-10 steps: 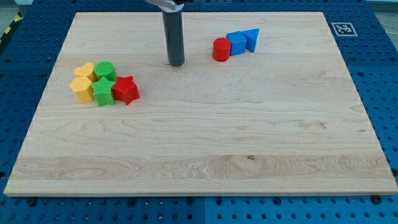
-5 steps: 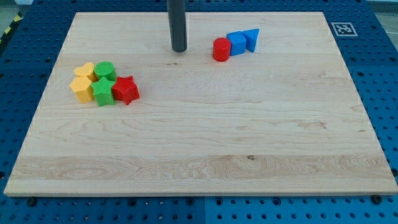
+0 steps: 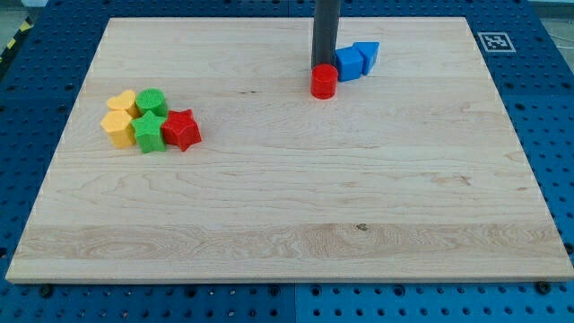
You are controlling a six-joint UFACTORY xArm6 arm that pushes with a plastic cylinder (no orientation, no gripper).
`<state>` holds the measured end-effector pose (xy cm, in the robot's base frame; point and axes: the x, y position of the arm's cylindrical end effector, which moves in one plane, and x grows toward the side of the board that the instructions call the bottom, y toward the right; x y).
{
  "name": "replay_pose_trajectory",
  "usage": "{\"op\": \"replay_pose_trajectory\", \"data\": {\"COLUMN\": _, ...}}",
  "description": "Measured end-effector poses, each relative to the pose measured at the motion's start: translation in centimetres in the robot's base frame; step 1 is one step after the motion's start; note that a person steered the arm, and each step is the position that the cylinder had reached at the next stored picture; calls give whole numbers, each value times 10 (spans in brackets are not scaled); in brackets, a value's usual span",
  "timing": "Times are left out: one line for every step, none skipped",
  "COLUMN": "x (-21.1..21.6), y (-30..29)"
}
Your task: Place the red circle to the center of the board
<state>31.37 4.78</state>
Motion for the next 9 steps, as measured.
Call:
{"op": "replay_pose_trajectory", "data": {"x": 16, "y": 0}}
{"op": "replay_pose_trajectory", "data": {"x": 18, "y": 0}}
{"op": "replay_pose_trajectory", "data": {"x": 22, "y": 0}}
{"op": "replay_pose_trajectory", "data": {"x": 28, "y": 3}}
{"op": "replay_pose_trajectory", "data": {"x": 32, "y": 21}}
{"op": "replay_pose_trajectory", "data": {"x": 40, "y": 39}}
{"op": "replay_pose_trajectory", "data": {"x": 54, "y": 37}}
{"op": "replay_pose_trajectory", "data": {"x": 58, "y": 18}}
{"op": "replay_pose_trajectory", "data": {"x": 52, "y": -17}}
